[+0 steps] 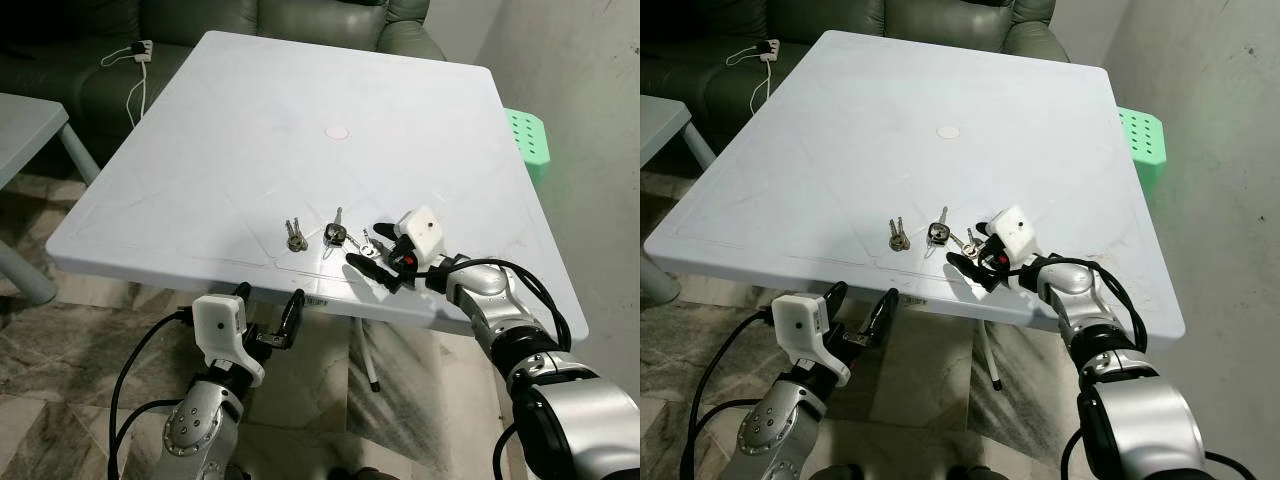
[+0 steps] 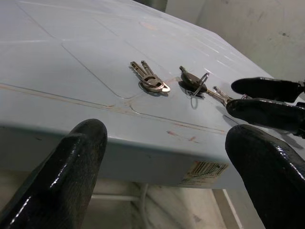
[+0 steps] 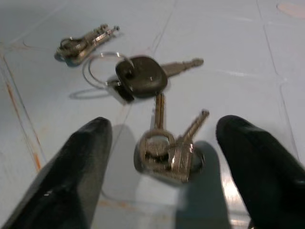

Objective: Hang keys on a hook

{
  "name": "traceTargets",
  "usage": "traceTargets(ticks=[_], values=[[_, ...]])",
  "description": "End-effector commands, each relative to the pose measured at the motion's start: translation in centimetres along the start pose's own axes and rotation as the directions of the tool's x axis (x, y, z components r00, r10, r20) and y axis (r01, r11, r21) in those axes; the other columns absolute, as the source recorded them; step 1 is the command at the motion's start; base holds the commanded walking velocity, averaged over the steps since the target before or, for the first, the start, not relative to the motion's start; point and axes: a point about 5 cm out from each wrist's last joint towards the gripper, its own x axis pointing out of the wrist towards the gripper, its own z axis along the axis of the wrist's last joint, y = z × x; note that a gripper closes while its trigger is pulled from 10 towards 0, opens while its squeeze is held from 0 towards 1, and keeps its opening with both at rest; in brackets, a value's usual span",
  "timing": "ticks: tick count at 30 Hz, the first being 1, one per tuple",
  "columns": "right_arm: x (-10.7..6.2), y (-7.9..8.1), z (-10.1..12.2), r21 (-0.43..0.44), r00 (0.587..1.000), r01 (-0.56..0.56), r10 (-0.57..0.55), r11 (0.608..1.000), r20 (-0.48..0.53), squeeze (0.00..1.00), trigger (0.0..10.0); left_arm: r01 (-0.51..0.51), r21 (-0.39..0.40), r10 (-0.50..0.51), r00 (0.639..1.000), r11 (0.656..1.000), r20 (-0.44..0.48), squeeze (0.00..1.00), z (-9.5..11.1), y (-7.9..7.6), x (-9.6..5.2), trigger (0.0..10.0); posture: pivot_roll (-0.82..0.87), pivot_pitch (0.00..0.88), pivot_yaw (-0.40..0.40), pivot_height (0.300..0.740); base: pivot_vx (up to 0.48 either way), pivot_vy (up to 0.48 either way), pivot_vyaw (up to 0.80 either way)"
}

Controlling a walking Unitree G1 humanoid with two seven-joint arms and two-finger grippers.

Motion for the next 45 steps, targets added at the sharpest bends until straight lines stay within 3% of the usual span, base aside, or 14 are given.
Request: traceTargets(ticks=[1,2,3,7,9,11,20,23,24,27,28,37,41,45], values=[[-0.53,-0.60,-0.26,0.010,0.999,0.029,-0.029,1.000,-0.018,0.00,0.0,0.020,-0.002,-0.020,1.000,1.000,-0.005,0.00,0.07,-0.49,0.09,10.0,0.09,0.174,-0.133,0.740,0.000,0.000,0.00],[-0.69,-0.81,-0.41,0.002,0.998,0.051,-0.051,0.999,-0.032,0.00,0.0,0.021,-0.003,-0.021,1.000,1.000,-0.006,0.00,0.07,-0.49,0.08,10.0,0.09,0.175,-0.133,0.740,0.000,0.000,0.00],[-0.76,-0.88,-0.45,0.003,0.998,0.055,-0.055,0.998,-0.036,0.00,10.0,0.021,-0.003,-0.021,1.000,1.000,-0.007,0.00,0.06,-0.50,0.08,10.0,0.09,0.175,-0.133,0.740,0.000,0.000,0.00],[-1.02,-1.10,-0.64,0.002,0.997,0.065,-0.065,0.998,-0.050,0.00,10.0,0.021,-0.004,-0.021,1.000,1.000,-0.008,0.00,0.05,-0.50,0.08,10.0,0.09,0.176,-0.133,0.740,0.000,0.000,0.00],[-1.07,-1.11,-0.63,0.017,0.997,0.057,-0.057,0.998,-0.043,0.00,0.7,0.019,-0.006,-0.019,1.000,1.000,-0.007,0.00,0.05,-0.52,0.04,10.0,0.10,0.176,-0.135,0.740,0.000,0.000,0.00],[-1.08,-1.14,-0.58,0.014,0.998,0.056,-0.055,0.998,-0.040,0.00,0.0,0.018,-0.008,-0.018,1.000,1.000,-0.007,0.00,0.06,-0.53,0.02,10.0,0.10,0.176,-0.135,0.740,0.000,0.000,0.00],[-1.09,-1.23,-0.51,0.002,0.997,0.058,-0.058,0.998,-0.048,0.00,7.3,0.012,-0.006,-0.012,1.000,1.000,-0.011,0.00,0.02,-0.52,0.00,10.0,0.10,0.177,-0.135,0.740,0.000,0.000,0.00],[-1.11,-1.29,-0.51,-0.006,0.997,0.064,-0.064,0.998,-0.053,0.00,4.0,0.011,-0.010,-0.011,1.000,1.000,-0.010,0.00,0.05,-0.48,0.02,10.0,0.10,0.177,-0.135,0.740,0.000,0.000,0.00],[-1.13,-1.32,-0.52,-0.008,0.996,0.066,-0.067,0.998,-0.054,0.00,10.0,0.012,-0.010,-0.012,1.000,1.000,-0.010,0.00,0.04,-0.48,0.02,10.0,0.10,0.177,-0.135,0.740,0.000,0.000,0.00],[-1.16,-1.30,-0.58,-0.002,0.996,0.063,-0.063,0.998,-0.055,0.00,6.9,0.012,-0.009,-0.012,1.000,1.000,-0.011,0.00,0.00,-0.49,0.01,10.0,0.10,0.173,-0.136,0.740,0.000,0.000,0.00],[-1.16,-1.27,-0.58,0.005,0.997,0.059,-0.058,0.998,-0.050,0.00,0.0,0.012,-0.009,-0.012,1.000,1.000,-0.011,0.00,-0.01,-0.51,0.02,10.0,0.10,0.173,-0.136,0.740,0.000,0.000,0.00],[-1.18,-1.32,-0.58,0.004,0.996,0.068,-0.068,0.998,-0.049,0.00,0.0,0.013,-0.012,-0.013,1.000,1.000,-0.009,0.00,-0.03,-0.59,0.08,10.0,0.10,0.160,-0.136,0.740,0.000,0.000,0.00],[-1.18,-1.35,-0.57,-0.003,0.996,0.071,-0.071,0.997,-0.053,0.00,10.0,0.014,-0.012,-0.014,1.000,1.000,-0.009,0.00,-0.03,-0.61,0.09,10.0,0.10,0.160,-0.136,0.740,0.000,0.000,0.00],[-1.15,-1.35,-0.56,-0.004,0.996,0.073,-0.073,0.997,-0.053,0.00,10.0,0.012,-0.014,-0.012,1.000,1.000,-0.009,0.00,-0.06,-0.57,0.12,10.0,0.10,0.151,-0.135,0.740,0.000,0.000,0.00]])
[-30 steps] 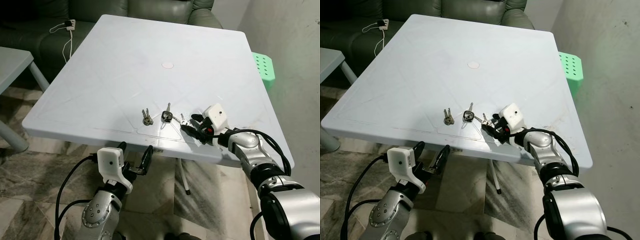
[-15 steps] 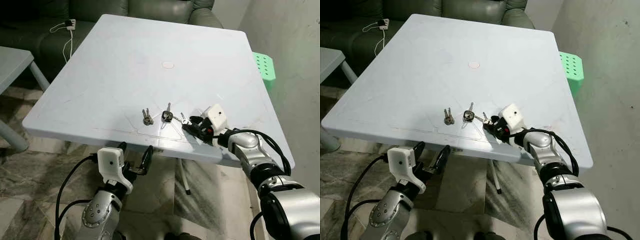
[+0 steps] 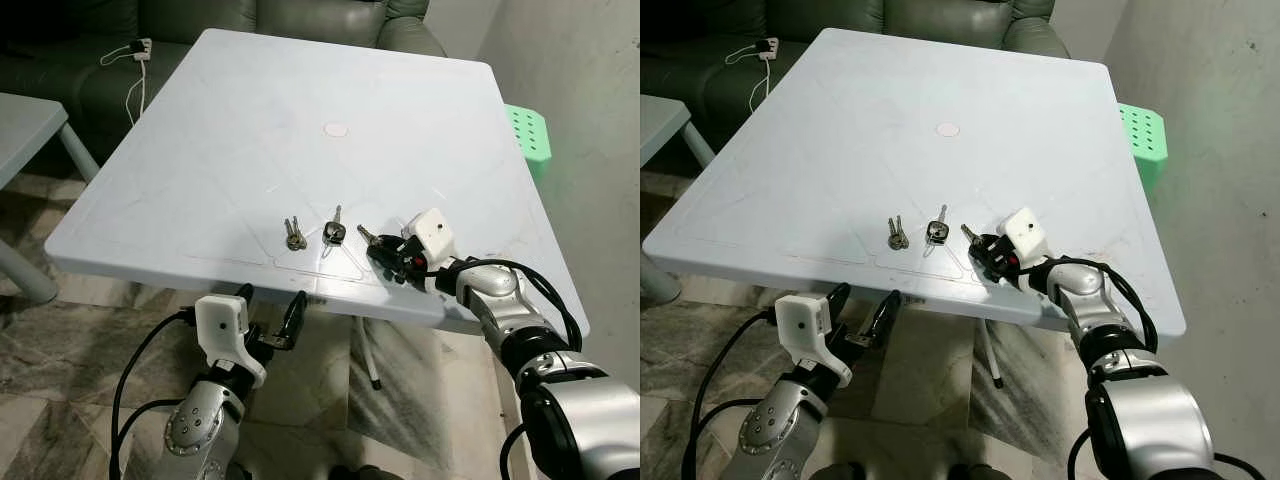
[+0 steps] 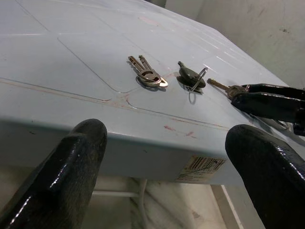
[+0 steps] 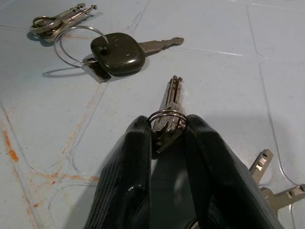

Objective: Hang keys on a hook

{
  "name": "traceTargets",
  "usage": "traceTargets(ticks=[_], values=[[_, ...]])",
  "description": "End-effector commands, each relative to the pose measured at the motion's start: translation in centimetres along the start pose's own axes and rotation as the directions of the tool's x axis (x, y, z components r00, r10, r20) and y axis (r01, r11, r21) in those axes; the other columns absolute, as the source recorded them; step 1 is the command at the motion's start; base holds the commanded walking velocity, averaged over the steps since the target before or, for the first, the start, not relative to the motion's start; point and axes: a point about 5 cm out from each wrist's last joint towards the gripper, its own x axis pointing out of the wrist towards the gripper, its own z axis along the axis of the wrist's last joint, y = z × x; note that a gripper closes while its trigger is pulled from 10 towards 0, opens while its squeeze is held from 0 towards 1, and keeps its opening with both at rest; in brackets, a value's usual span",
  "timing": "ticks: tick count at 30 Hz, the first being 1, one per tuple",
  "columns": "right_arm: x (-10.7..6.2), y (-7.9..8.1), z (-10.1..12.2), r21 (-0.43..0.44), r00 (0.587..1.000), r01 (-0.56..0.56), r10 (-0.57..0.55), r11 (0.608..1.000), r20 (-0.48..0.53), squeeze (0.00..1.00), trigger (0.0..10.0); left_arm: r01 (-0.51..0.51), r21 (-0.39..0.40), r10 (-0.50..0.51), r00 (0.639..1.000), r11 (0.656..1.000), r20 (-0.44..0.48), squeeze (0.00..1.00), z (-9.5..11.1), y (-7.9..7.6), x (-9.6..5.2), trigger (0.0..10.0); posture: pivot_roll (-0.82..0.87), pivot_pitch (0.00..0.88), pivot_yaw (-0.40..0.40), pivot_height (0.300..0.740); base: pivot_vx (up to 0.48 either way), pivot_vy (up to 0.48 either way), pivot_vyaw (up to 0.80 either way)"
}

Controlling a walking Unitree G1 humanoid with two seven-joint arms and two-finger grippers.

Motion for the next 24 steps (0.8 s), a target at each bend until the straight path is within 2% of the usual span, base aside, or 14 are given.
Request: traceTargets(ticks=[1,4,5,24], values=[[-0.5,-0.6,-0.2,0.005,1.000,0.021,-0.021,1.000,-0.014,0.00,10.0,0.007,-0.005,-0.007,1.000,1.000,-0.001,0.00,0.0,-0.4,0.1,10.0,0.10,0.148,-0.136,0.740,0.000,0.000,0.00],[-0.5,-0.6,-0.2,0.026,1.000,0.019,-0.019,0.999,-0.008,0.00,10.0,0.007,-0.004,-0.007,1.000,1.000,0.001,0.00,0.0,-0.4,0.1,10.0,0.10,0.148,-0.137,0.740,0.000,0.000,0.00],[-0.5,-0.7,0.0,0.030,1.000,0.023,-0.023,0.999,0.002,0.00,0.0,0.006,-0.004,-0.006,1.000,1.000,0.001,0.00,0.1,-0.4,0.1,10.0,0.10,0.149,-0.137,0.740,0.000,0.000,0.00],[-0.8,-2.2,1.9,0.205,0.973,0.105,-0.143,0.973,0.182,0.00,0.0,-0.009,-0.015,0.009,1.000,1.000,0.012,0.00,0.1,-0.5,0.4,10.0,0.09,0.164,-0.145,0.740,0.000,0.000,0.00]])
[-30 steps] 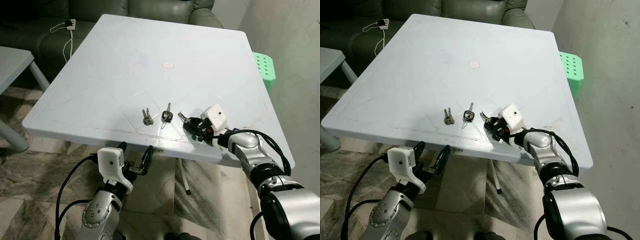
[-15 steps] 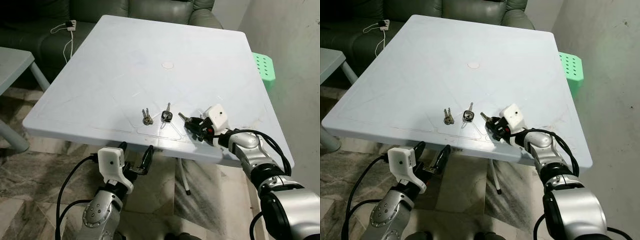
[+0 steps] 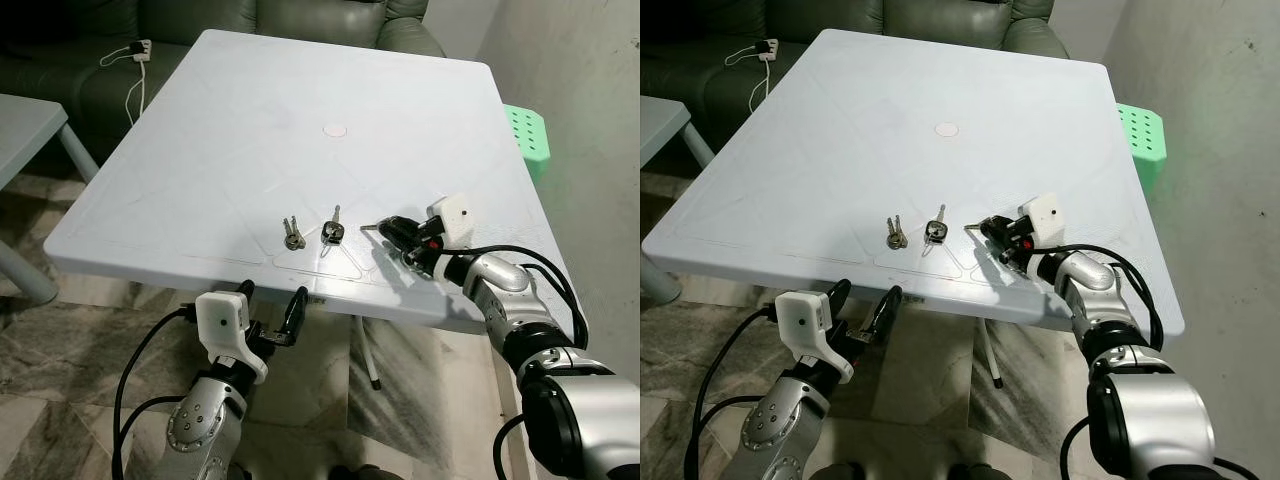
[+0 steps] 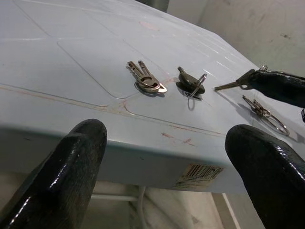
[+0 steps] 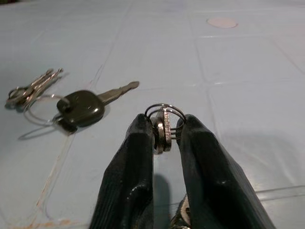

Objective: Hang keys on a hook

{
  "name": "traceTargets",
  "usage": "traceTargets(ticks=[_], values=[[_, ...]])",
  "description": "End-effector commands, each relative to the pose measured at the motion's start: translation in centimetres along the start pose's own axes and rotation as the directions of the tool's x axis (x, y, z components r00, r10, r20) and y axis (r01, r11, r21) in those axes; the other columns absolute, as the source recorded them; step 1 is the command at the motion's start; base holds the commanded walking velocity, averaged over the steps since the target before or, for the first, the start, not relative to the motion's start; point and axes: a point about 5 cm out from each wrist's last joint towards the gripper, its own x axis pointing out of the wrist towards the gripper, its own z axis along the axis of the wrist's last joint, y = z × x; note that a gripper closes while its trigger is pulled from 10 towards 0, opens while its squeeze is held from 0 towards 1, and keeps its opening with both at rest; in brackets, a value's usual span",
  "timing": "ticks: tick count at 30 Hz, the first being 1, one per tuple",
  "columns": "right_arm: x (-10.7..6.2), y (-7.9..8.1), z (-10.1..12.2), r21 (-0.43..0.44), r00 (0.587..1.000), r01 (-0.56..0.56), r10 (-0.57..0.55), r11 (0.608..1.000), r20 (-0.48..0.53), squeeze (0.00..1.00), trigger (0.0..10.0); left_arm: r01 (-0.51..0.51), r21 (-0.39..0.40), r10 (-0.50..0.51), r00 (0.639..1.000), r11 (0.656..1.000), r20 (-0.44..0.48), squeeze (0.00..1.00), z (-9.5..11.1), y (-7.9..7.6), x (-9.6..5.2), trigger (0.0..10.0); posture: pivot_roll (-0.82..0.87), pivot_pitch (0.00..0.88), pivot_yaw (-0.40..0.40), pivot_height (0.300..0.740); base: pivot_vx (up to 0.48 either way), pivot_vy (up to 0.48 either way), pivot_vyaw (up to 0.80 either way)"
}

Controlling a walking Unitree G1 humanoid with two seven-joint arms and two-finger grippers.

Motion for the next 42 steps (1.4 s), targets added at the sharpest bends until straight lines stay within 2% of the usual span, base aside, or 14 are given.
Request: traceTargets(ticks=[1,7,11,16,17,24,26,28,31,32,33,34,40,42], values=[[0.1,-0.5,1.0,0.026,0.999,0.017,-0.018,1.000,0.051,0.00,0.0,0.005,-0.005,-0.005,1.000,1.000,-0.005,0.00,-0.2,-0.3,0.0,10.0,0.09,0.162,-0.146,0.740,0.000,0.000,0.00],[0.0,-1.3,2.4,0.139,0.979,0.085,-0.109,0.987,0.171,0.00,0.0,-0.013,-0.005,0.013,1.000,1.000,0.003,0.00,-0.1,0.0,0.2,10.0,0.09,0.161,-0.147,0.740,0.000,0.000,0.00],[-0.3,-1.6,2.7,0.169,0.966,0.107,-0.142,0.980,0.216,0.00,0.0,-0.021,-0.009,0.021,1.000,1.000,0.010,0.00,0.0,0.1,0.6,10.0,0.08,0.156,-0.145,0.740,0.000,0.000,0.00],[-0.6,-1.6,2.3,0.158,0.964,0.127,-0.159,0.979,0.214,0.00,0.0,-0.022,-0.011,0.022,1.000,1.000,0.017,0.00,0.1,0.1,0.9,10.0,0.07,0.152,-0.142,0.740,0.000,0.000,0.00],[-0.8,-1.4,1.8,0.139,0.971,0.117,-0.143,0.983,0.193,0.00,10.0,-0.012,-0.012,0.012,1.000,1.000,0.017,0.00,0.1,0.0,0.9,10.0,0.07,0.150,-0.139,0.740,0.000,0.000,0.00],[-1.3,-1.1,1.0,0.073,0.982,0.089,-0.099,0.993,0.158,0.00,10.0,-0.008,-0.007,0.008,1.000,1.000,0.013,0.00,0.0,0.1,0.9,10.0,0.07,0.143,-0.140,0.740,0.000,0.000,0.00],[-1.4,-0.3,0.3,-0.051,0.994,0.033,-0.028,0.998,0.106,0.00,10.0,-0.007,-0.006,0.007,1.000,1.000,0.014,0.00,0.0,0.1,1.0,10.0,0.07,0.141,-0.141,0.740,0.000,0.000,0.00],[-1.4,0.3,-0.1,-0.118,0.997,-0.018,0.027,0.993,0.077,0.00,10.0,-0.007,-0.006,0.007,1.000,1.000,0.016,0.00,0.0,0.1,1.0,10.0,0.07,0.141,-0.141,0.740,0.000,0.000,0.00],[-1.5,0.5,-0.5,-0.090,0.997,-0.024,0.031,0.996,0.071,0.00,10.0,-0.007,-0.006,0.007,1.000,1.000,0.014,0.00,0.0,0.0,1.0,10.0,0.07,0.137,-0.144,0.740,0.000,0.000,0.00],[-1.5,0.4,-0.5,-0.062,0.996,-0.028,0.033,0.998,0.081,0.00,4.2,-0.006,-0.008,0.007,1.000,1.000,0.015,0.00,-0.1,0.0,0.9,10.0,0.07,0.131,-0.147,0.740,0.000,0.000,0.00],[-1.5,0.4,-0.4,-0.058,0.996,-0.028,0.033,0.998,0.087,0.00,4.2,-0.006,-0.008,0.006,1.000,1.000,0.015,0.00,-0.1,0.0,0.9,10.0,0.07,0.128,-0.149,0.740,0.000,0.000,0.00],[-1.5,0.3,-0.3,-0.042,0.994,-0.025,0.029,0.999,0.102,0.00,0.0,-0.007,-0.008,0.007,1.000,1.000,0.015,0.00,-0.1,0.0,0.9,10.0,0.07,0.126,-0.150,0.740,0.000,0.000,0.00],[-1.6,0.0,0.4,-0.019,0.991,0.005,-0.002,1.000,0.137,0.00,0.0,-0.009,-0.010,0.009,1.000,1.000,0.018,0.00,-0.1,-0.1,1.0,10.0,0.07,0.121,-0.151,0.740,0.000,0.000,0.00],[-1.6,-0.1,0.6,0.014,0.987,-0.014,0.011,1.000,0.160,0.00,0.0,-0.009,-0.010,0.009,1.000,1.000,0.019,0.00,-0.1,0.0,1.1,10.0,0.07,0.121,-0.151,0.740,0.000,0.000,0.00]])
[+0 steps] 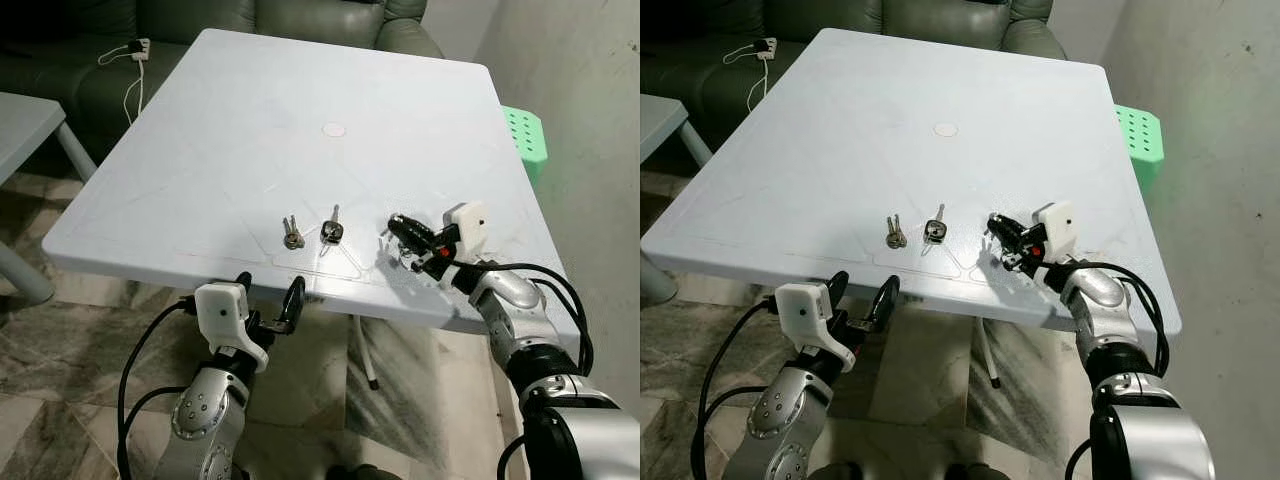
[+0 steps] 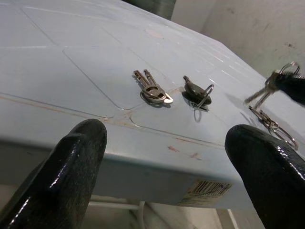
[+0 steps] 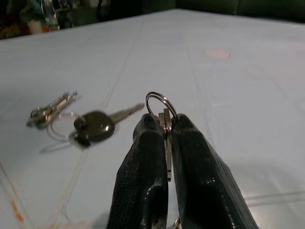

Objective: Hang keys on a hook

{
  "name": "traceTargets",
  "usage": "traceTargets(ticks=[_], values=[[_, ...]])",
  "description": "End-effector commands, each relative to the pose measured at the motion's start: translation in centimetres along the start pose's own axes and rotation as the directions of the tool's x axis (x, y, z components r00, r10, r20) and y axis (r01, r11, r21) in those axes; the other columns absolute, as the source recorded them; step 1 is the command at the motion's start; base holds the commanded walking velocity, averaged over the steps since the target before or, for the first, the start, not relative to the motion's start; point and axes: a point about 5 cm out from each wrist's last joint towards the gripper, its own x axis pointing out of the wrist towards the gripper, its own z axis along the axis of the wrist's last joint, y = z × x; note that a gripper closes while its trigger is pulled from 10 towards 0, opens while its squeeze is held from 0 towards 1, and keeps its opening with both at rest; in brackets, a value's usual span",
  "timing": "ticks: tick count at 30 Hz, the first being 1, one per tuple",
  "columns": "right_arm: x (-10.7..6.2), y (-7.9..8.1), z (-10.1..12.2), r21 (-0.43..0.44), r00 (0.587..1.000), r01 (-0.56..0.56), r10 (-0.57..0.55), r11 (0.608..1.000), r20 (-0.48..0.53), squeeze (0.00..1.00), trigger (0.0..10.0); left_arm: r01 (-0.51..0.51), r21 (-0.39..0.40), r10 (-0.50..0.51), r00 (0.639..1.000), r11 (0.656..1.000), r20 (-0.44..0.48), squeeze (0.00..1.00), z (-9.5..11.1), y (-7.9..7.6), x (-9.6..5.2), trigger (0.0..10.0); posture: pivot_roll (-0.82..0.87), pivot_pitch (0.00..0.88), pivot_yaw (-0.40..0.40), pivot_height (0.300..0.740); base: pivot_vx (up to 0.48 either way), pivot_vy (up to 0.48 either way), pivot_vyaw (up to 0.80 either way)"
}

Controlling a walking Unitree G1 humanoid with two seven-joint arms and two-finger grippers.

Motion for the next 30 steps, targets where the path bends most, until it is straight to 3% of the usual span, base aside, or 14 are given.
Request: traceTargets(ticks=[1,3,4,5,10,14,20,25,30], values=[[-0.3,-0.6,0.6,0.014,0.999,0.022,-0.022,1.000,0.036,0.00,0.0,0.013,-0.006,-0.013,1.000,1.000,-0.004,0.00,-0.2,-0.3,0.1,10.0,0.07,0.122,-0.152,0.740,0.000,0.000,0.00],[-0.2,-1.1,1.0,0.052,0.995,0.088,-0.091,0.995,0.051,0.00,0.0,0.009,-0.002,-0.009,1.000,1.000,0.001,0.00,-0.1,-0.2,0.3,10.0,0.07,0.122,-0.152,0.740,0.000,0.000,0.00],[-0.3,-1.5,1.3,0.090,0.988,0.129,-0.135,0.988,0.070,0.00,6.8,0.001,0.000,-0.001,1.000,1.000,0.010,0.00,0.1,0.0,0.4,10.0,0.07,0.122,-0.151,0.740,0.000,0.000,0.00],[-0.3,-1.6,1.5,0.100,0.983,0.151,-0.160,0.983,0.088,0.00,10.0,-0.007,0.008,0.007,1.000,1.000,0.021,0.00,0.3,0.3,0.4,10.0,0.06,0.122,-0.150,0.740,0.000,0.000,0.00],[-0.7,-1.2,1.7,0.075,0.970,0.194,-0.203,0.978,0.138,0.00,10.0,-0.060,0.029,0.059,0.997,0.998,0.044,0.00,1.0,1.7,0.6,10.0,0.06,0.119,-0.145,0.740,0.000,0.000,0.00],[-1.8,-0.6,1.8,0.049,0.943,0.270,-0.275,0.962,0.190,0.00,10.0,-0.127,0.062,0.121,0.989,0.990,0.087,0.00,2.0,4.0,0.8,10.0,0.05,0.115,-0.127,0.740,0.000,0.000,0.00],[-3.2,-0.1,1.6,0.028,0.912,0.359,-0.357,0.933,0.200,0.00,10.0,-0.136,0.077,0.128,0.986,0.988,0.103,0.00,2.3,4.6,0.9,10.0,0.04,0.108,-0.111,0.740,0.000,0.000,0.00],[-5.2,0.7,0.8,-0.022,0.872,0.465,-0.454,0.885,0.184,0.00,10.0,-0.169,0.056,0.164,0.983,0.984,0.086,0.00,1.6,5.1,0.7,10.0,0.03,0.112,-0.090,0.740,0.000,0.000,0.00],[-6.9,2.5,-0.7,0.037,0.856,0.499,-0.499,0.866,0.134,0.00,10.0,-0.195,0.062,0.190,0.978,0.979,0.086,0.00,1.2,5.3,-0.7,10.0,0.02,0.145,-0.073,0.740,0.000,0.000,0.00]])
